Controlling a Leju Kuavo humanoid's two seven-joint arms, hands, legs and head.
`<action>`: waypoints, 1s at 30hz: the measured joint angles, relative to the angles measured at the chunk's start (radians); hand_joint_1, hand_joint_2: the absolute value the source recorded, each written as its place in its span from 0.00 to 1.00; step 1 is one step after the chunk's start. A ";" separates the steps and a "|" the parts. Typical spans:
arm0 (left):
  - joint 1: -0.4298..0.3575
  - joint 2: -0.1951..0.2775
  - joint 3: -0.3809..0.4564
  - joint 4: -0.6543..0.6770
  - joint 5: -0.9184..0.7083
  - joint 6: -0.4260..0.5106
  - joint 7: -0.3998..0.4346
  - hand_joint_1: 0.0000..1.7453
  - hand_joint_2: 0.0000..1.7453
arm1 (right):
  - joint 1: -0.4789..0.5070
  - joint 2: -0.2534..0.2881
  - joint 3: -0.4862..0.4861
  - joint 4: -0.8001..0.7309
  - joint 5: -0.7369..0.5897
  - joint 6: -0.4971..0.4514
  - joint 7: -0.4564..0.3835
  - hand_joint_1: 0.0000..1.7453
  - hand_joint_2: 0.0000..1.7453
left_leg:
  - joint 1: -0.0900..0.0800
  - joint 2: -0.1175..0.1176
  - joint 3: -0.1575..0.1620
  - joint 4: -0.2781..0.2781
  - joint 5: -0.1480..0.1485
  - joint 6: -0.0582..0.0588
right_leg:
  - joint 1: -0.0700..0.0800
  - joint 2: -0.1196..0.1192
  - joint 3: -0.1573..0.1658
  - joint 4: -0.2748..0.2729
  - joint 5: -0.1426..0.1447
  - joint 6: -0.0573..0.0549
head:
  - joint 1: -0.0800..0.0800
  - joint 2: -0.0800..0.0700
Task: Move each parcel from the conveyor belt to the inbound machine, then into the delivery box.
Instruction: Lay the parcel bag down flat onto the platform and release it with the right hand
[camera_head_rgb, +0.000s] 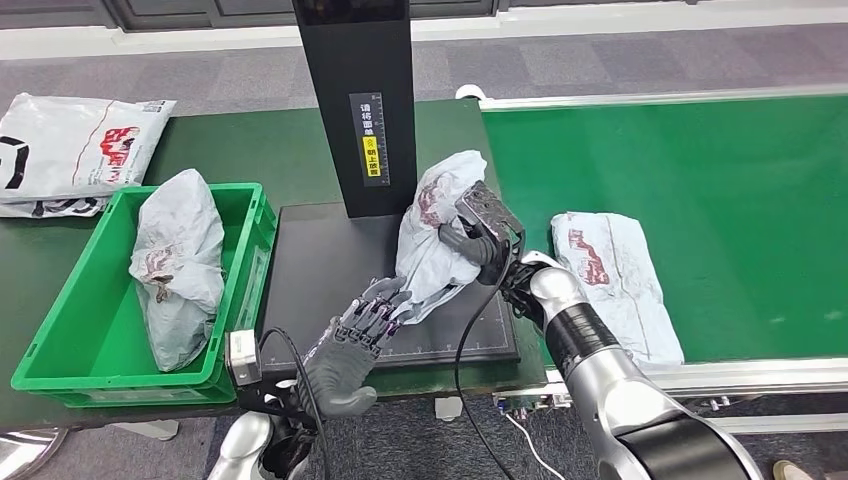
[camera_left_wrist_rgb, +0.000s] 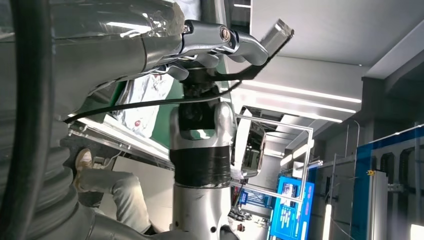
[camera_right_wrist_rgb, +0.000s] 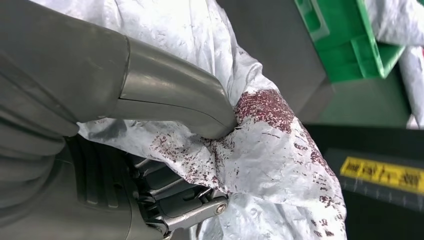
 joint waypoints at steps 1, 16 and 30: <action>-0.006 0.000 -0.001 0.005 0.002 0.000 0.000 0.00 1.00 | 0.002 0.006 0.006 0.002 -0.006 0.000 0.001 1.00 1.00 | 0.000 0.000 0.000 0.000 0.000 0.000 | 0.000 0.000 0.000 0.000 0.000 0.000 | 0.000 0.000; -0.063 0.000 -0.018 0.076 0.013 -0.001 0.003 0.00 1.00 | 0.026 0.029 0.037 0.021 -0.030 0.000 0.012 0.00 1.00 | 0.000 0.000 0.000 0.000 0.000 0.000 | 0.000 0.000 0.000 0.000 0.000 0.000 | 0.000 0.000; -0.072 0.006 -0.018 0.108 0.014 0.009 0.002 0.00 1.00 | 0.030 0.019 0.068 -0.035 0.061 0.002 -0.004 0.00 1.00 | 0.000 0.000 0.000 0.000 0.000 0.000 | 0.000 0.000 0.000 0.000 0.000 0.000 | 0.000 0.000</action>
